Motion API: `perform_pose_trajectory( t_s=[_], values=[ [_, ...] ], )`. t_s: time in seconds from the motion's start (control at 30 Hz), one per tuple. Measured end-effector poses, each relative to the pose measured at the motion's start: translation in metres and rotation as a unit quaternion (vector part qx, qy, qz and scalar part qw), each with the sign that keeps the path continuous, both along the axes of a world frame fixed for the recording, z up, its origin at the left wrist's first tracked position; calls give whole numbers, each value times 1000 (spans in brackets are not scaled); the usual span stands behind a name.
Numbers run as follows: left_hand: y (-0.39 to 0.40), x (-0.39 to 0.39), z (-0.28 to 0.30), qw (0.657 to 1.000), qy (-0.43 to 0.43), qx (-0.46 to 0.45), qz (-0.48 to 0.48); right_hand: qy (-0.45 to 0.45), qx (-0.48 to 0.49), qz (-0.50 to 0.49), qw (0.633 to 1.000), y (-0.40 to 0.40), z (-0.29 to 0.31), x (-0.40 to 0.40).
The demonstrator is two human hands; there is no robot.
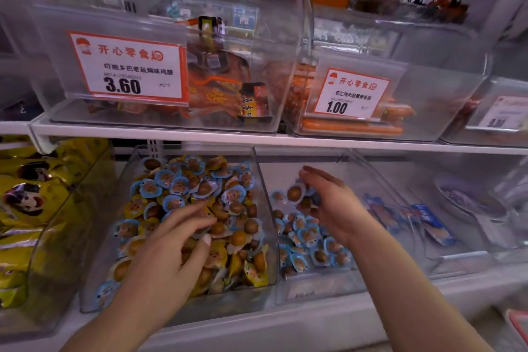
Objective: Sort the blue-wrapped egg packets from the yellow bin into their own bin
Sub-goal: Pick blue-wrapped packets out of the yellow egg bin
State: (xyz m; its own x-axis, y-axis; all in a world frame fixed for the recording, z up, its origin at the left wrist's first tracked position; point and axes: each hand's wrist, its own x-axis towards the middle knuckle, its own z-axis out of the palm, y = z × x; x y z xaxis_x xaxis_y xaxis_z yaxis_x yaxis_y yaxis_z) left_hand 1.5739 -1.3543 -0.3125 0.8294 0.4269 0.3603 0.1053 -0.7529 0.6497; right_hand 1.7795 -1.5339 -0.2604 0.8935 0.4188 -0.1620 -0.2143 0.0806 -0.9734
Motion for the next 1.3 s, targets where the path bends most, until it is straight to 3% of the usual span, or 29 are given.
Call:
perform_pose_trajectory(
  t_s=[0.17, 0.3, 0.43, 0.53, 0.67, 0.83, 1.03, 1.1, 1.17, 1.3],
  values=[
    [20, -7, -3, 992, 68, 85, 71, -69, -184, -82, 977, -30, -31, 43],
    [40, -8, -11, 971, 130, 133, 149, -160, -170, -144, 962, -23, -29, 35],
    [21, -8, -15, 957, 213, 169, 99, -307, -144, -148, 929, -2, -15, 0],
    [11, -15, -12, 969, 194, 144, 61, -409, -131, -91, 898, 27, -4, -39],
    [16, -29, -8, 974, 175, 135, 46, -516, -189, 80, 832, 77, -13, -80],
    [26, -44, -6, 989, 119, 71, 48, -517, -325, 276, 742, 115, -39, -86],
    [28, -42, -15, 994, 81, 22, 70, -559, -394, 311, 660, 146, -51, -85],
    [30, -37, -15, 995, 56, -15, 84, -578, -368, 285, 671, 149, -55, -85],
    [32, -32, -15, 994, 38, -45, 93, -576, -326, 258, 704, 146, -57, -81],
    [37, -23, -20, 993, 33, -27, 114, -475, -251, 151, 830, 132, -53, -73]
  ],
)
